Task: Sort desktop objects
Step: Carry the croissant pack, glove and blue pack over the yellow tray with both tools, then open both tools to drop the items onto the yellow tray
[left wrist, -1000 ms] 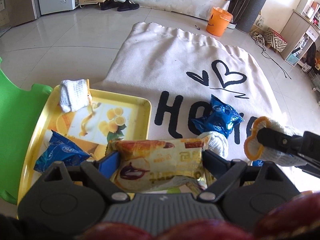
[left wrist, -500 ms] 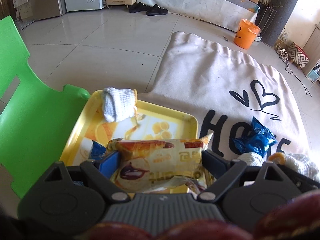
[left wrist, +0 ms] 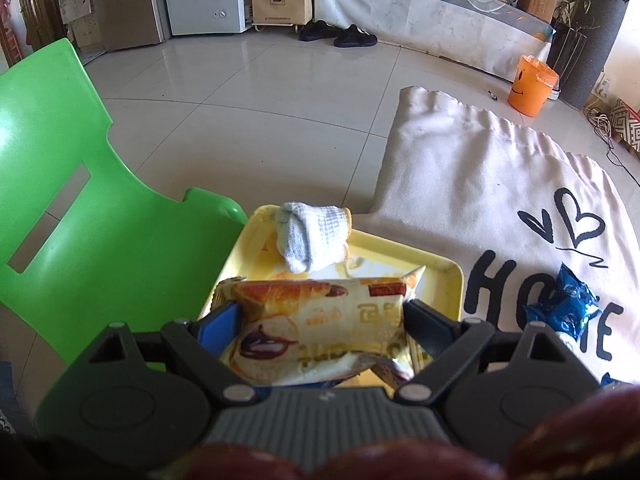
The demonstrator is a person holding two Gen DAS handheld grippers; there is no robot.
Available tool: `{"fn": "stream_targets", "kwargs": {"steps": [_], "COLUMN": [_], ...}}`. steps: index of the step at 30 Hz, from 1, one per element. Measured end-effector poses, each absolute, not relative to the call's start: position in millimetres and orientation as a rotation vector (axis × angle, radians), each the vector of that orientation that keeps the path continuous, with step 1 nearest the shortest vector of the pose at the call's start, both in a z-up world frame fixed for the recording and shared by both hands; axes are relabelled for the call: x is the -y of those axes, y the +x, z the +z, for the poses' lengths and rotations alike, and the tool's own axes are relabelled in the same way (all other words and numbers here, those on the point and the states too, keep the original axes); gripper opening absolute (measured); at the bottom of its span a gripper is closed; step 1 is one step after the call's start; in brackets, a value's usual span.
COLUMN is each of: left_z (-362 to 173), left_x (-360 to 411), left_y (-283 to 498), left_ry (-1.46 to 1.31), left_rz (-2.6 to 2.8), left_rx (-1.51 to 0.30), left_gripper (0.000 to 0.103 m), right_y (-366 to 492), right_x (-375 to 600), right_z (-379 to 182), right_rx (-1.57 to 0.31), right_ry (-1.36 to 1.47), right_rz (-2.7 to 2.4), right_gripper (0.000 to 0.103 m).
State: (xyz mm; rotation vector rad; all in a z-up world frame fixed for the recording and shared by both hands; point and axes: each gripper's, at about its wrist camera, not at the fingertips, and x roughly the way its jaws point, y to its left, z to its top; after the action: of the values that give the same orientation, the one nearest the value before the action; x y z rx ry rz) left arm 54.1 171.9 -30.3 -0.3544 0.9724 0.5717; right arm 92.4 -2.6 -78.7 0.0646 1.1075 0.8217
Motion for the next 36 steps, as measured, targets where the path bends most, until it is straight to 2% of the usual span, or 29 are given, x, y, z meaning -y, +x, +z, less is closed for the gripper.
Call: {"fn": "stream_targets", "kwargs": {"steps": [9, 13, 16, 19, 36], "left_z": [-27, -28, -25, -24, -21], "left_x": [-185, -189, -188, -187, -170], "left_y": [49, 48, 47, 47, 52], "left_ry": [-0.335, -0.335, -0.324, -0.319, -0.315], "left_rz": [0.626, 0.653, 0.668, 0.670, 0.649], "left_rx": [-0.962, -0.971, -0.955, -0.951, -0.959], "left_gripper": [0.091, 0.094, 0.101, 0.101, 0.102], "right_y": [87, 83, 84, 84, 88], "right_x": [-22, -26, -22, -19, 4], "right_z": [-92, -91, -88, -84, -67], "right_rx": [-1.116, -1.101, -1.091, -1.083, -1.042], "right_ry": [0.074, 0.060, 0.079, 0.084, 0.062], "right_rz": [0.867, 0.870, 0.883, 0.888, 0.839], "right_gripper": [0.071, 0.079, 0.083, 0.084, 0.085]}}
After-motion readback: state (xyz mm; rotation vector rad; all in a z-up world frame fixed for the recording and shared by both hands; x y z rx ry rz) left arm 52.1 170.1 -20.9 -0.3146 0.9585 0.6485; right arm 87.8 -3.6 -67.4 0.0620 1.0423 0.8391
